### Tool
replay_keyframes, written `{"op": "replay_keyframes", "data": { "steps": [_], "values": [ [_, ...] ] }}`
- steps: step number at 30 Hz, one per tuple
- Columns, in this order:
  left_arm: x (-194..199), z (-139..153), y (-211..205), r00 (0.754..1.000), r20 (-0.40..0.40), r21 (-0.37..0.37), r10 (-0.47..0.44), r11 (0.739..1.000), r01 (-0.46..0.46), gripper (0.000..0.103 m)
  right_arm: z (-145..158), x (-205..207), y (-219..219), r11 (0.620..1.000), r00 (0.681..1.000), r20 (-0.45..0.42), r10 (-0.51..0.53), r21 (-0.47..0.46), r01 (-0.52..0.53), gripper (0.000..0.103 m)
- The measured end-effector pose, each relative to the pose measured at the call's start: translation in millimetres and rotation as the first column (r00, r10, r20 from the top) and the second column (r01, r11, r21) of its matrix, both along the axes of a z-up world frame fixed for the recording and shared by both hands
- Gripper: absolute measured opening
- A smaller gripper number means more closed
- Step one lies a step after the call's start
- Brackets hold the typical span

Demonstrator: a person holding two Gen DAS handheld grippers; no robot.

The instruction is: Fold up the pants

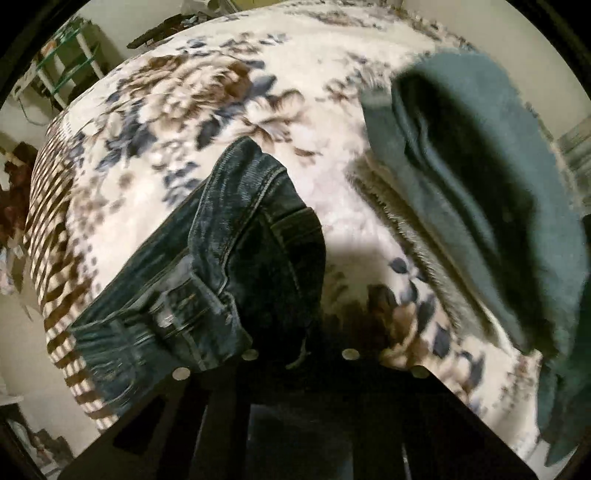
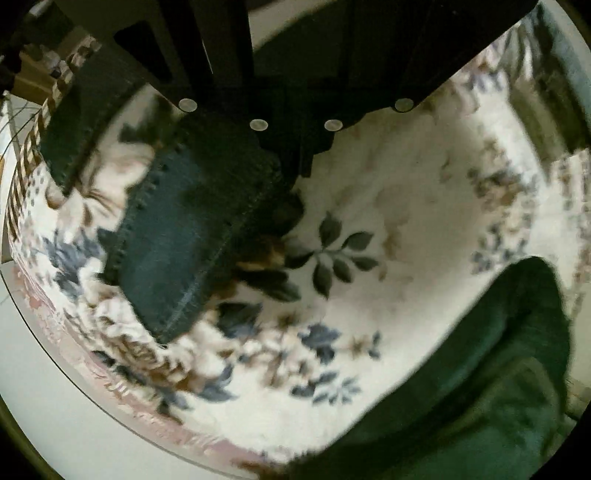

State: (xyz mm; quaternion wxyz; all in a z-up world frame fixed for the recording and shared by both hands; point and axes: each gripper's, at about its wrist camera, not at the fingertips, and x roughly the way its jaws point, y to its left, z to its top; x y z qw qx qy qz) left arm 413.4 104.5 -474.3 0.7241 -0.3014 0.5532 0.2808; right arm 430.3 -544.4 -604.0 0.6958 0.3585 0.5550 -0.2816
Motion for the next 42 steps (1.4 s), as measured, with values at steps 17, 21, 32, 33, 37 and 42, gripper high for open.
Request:
{"op": "replay_keyframes", "data": {
  "steps": [17, 21, 32, 33, 37, 42],
  "values": [
    [-202, -67, 32, 0.999, -0.046, 0.014, -0.017, 1.000, 0.017, 0.010, -4, -290, -1, 0.991, 0.996, 0.050, 0.069, 0.115, -0.075, 0.002],
    [-204, -82, 33, 0.998, -0.028, 0.033, -0.047, 0.998, 0.048, 0.014, -37, -300, -10, 0.985, 0.996, -0.001, 0.085, 0.153, -0.084, 0.003],
    [-231, -51, 21, 0.998, 0.052, 0.065, -0.039, 0.997, 0.036, 0.075, -1, -315, -60, 0.995, 0.997, -0.031, -0.073, -0.073, 0.070, 0.042],
    [-231, -52, 20, 0.998, 0.043, 0.063, -0.042, 0.997, 0.040, 0.075, -1, -317, -72, 0.994, 0.994, -0.005, -0.111, -0.019, 0.111, 0.042],
    [-229, -48, 5, 0.997, 0.004, 0.115, -0.082, 0.990, 0.081, 0.079, 16, -280, -57, 0.994, 0.994, 0.049, 0.099, -0.054, -0.097, 0.050],
    [-225, -49, -14, 0.989, -0.076, 0.189, -0.130, 0.972, 0.142, 0.083, -5, -200, 32, 0.819, 0.847, -0.071, 0.527, -0.223, -0.528, 0.058]
  ]
}}
